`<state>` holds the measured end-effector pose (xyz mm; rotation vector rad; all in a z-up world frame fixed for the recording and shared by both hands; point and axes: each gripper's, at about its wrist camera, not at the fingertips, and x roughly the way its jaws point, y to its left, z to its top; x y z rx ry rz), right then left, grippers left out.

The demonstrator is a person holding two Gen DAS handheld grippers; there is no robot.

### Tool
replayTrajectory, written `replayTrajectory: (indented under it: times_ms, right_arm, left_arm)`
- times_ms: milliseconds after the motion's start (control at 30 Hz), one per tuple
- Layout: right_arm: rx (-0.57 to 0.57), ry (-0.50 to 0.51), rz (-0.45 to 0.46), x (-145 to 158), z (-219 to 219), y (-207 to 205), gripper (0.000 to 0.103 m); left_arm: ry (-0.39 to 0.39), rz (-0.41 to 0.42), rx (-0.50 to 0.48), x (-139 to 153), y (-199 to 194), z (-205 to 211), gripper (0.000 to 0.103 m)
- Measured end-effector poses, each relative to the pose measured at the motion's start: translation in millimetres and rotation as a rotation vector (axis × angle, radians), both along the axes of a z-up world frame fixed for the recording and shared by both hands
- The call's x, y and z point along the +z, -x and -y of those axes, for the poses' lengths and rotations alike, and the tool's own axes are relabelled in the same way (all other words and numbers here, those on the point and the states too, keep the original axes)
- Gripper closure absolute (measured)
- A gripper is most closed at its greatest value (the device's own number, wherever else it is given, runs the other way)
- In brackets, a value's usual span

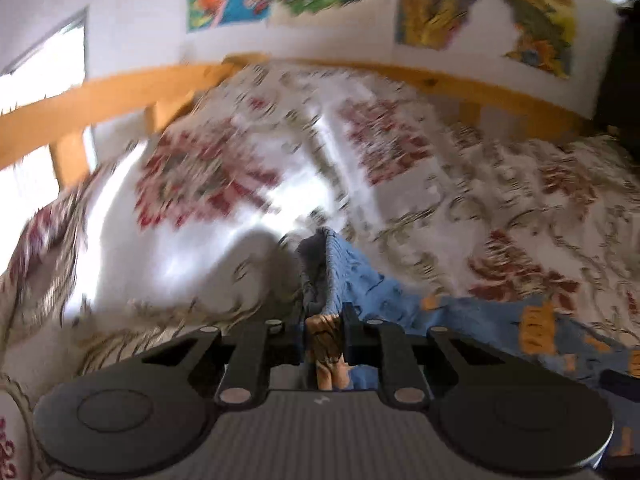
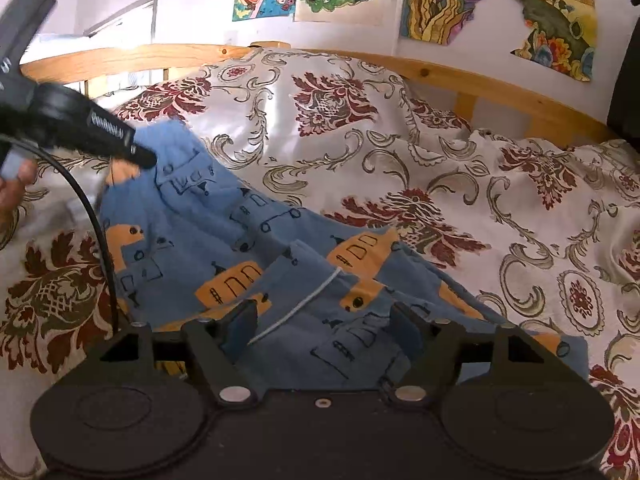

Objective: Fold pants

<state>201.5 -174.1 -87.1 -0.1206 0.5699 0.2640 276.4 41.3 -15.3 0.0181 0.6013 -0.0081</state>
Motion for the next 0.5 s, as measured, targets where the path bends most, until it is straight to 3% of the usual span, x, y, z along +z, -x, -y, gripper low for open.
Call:
replayTrajectory:
  times_ms: [333, 500]
  right_arm:
    - [-0.043, -0.05, -0.005, 18.2, 60.4, -0.6, 0.019]
    - [-0.092, -0.109, -0.005, 32.6, 101.7, 0.7, 0.018]
  left_arm:
    - [0.018, 0.116, -0.244, 48.7, 37.3, 56.3, 0.084]
    - [-0.018, 0.137, -0.395, 50.4, 54.9, 96.8, 0.084]
